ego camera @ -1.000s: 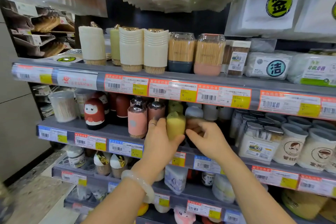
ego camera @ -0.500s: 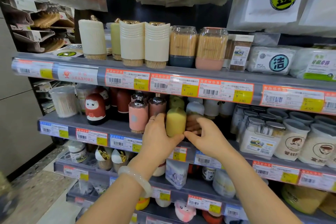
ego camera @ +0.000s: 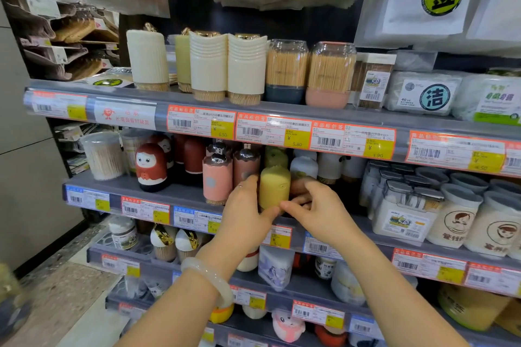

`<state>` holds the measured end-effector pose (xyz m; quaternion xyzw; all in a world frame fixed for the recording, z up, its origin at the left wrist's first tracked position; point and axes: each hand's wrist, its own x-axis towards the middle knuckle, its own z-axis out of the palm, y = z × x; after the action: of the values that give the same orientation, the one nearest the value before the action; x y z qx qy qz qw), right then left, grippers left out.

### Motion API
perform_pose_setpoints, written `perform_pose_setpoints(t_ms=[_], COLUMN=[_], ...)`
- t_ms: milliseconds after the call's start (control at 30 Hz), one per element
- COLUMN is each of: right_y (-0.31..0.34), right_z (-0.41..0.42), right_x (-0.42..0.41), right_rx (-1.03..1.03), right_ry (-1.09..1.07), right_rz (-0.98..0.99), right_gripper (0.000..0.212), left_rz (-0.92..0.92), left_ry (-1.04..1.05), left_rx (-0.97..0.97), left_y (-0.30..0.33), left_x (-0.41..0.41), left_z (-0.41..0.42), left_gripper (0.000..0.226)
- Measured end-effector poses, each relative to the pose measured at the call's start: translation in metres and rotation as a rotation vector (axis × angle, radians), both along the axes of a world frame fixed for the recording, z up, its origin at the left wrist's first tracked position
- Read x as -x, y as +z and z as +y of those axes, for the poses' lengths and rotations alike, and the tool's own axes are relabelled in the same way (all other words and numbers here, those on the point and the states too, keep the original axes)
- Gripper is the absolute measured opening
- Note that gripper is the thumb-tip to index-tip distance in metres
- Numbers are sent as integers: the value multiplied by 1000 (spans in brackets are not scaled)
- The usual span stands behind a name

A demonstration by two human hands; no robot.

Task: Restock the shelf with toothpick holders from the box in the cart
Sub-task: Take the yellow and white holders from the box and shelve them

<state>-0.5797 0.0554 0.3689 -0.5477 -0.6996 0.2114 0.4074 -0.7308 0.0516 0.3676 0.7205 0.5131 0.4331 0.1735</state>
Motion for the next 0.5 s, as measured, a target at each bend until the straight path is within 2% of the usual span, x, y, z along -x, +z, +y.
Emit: perform_pose_setpoints(t_ms=[133, 267, 500], right_y=[-1, -1, 0], right_z=[0, -1, -2], right_x=[-1, 1, 2], right_rx=[-23, -56, -44], right_ry=[-19, -65, -43], right_rz=[-3, -112, -77], right_gripper=[19, 32, 22], left_rz=[-102, -29, 31], left_ry=[-18, -22, 0], left_rx=[42, 69, 6], left_y=[0, -1, -4], left_x=[0, 1, 2], left_z=[0, 3, 4], left_gripper=[47, 39, 37])
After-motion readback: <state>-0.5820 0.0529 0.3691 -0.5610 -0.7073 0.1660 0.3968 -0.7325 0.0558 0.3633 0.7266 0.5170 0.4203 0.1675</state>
